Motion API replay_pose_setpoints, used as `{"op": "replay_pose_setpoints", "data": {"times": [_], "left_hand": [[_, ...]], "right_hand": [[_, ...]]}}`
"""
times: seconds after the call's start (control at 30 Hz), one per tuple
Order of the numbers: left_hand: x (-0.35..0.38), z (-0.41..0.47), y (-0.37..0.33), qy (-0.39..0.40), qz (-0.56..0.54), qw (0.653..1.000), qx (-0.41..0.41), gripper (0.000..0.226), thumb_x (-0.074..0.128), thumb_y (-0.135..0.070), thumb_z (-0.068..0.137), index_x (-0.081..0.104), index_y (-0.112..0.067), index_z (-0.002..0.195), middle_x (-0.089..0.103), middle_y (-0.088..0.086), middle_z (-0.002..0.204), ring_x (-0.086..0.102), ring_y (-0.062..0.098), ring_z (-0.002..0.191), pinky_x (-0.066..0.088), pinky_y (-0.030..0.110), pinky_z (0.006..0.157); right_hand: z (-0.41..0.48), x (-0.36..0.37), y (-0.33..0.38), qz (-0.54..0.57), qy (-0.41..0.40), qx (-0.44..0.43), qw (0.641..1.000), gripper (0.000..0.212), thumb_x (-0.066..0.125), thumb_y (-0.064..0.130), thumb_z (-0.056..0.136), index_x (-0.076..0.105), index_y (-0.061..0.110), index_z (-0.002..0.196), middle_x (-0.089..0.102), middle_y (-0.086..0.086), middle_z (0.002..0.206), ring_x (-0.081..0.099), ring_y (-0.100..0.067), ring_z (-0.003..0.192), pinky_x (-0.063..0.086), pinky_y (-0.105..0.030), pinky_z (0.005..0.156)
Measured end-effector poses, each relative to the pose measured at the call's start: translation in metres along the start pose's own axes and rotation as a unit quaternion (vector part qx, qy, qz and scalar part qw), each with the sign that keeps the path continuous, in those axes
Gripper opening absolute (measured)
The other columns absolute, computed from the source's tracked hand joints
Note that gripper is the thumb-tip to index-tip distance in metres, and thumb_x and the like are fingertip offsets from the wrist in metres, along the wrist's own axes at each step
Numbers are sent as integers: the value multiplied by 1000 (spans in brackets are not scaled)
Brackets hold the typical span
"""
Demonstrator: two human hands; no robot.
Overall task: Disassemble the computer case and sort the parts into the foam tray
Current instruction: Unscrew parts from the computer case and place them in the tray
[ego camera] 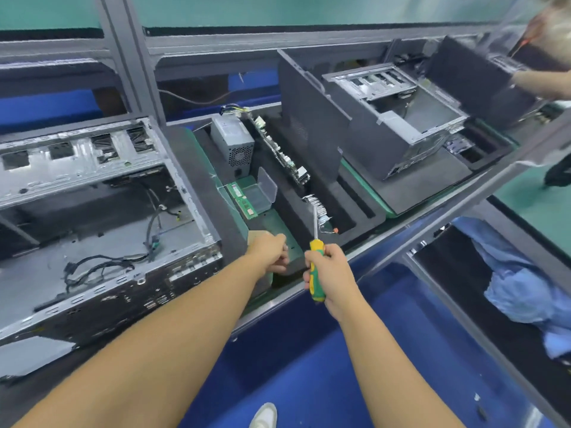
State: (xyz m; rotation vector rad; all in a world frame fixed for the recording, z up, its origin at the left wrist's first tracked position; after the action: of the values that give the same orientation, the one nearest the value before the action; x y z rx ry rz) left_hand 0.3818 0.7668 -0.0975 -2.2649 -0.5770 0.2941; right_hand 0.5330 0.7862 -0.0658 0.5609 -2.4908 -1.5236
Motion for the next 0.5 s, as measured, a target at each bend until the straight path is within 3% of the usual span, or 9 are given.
{"op": "replay_pose_setpoints", "data": {"times": [0.13,0.27,0.4,0.5], "left_hand": [[4,35,-9,-46,163,985,14,22,51,-23,100,58,-6,90,69,14,87,65,26,65,53,25,57],[-2,37,-14,-31,179,983,18,17,42,-7,102,59,-5,99,68,14,90,63,31,80,49,24,59],[-9,-6,-22,26,211,974,74,38,42,-3,98,55,-13,133,75,11,99,70,22,81,50,27,65],[-19,-52,-33,109,291,939,148,23,46,1,90,65,-10,96,74,8,85,69,23,80,53,32,68]], "right_hand": [[9,-33,3,-33,-26,16,999,19,58,14,92,42,12,101,52,-13,80,51,-17,48,45,-27,45],[15,-43,10,-104,-25,2,994,19,56,16,93,40,13,101,52,-15,82,48,-15,46,42,-24,42],[10,-12,26,-113,8,-67,991,19,59,16,94,44,13,104,55,-11,80,53,-14,50,48,-27,46],[-6,25,38,-52,73,-109,990,17,62,17,92,49,13,103,63,-13,78,56,-23,56,56,-41,53]]}}
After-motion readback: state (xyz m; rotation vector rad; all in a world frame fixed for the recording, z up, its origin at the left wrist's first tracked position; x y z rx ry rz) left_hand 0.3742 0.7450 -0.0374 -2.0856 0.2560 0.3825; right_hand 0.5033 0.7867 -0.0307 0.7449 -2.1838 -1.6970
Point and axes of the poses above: each hand's wrist, its own z-axis towards the middle knuckle, its own x-axis out of the palm, y = z × x, the point moved 3 cm from there along z, towards the middle knuckle
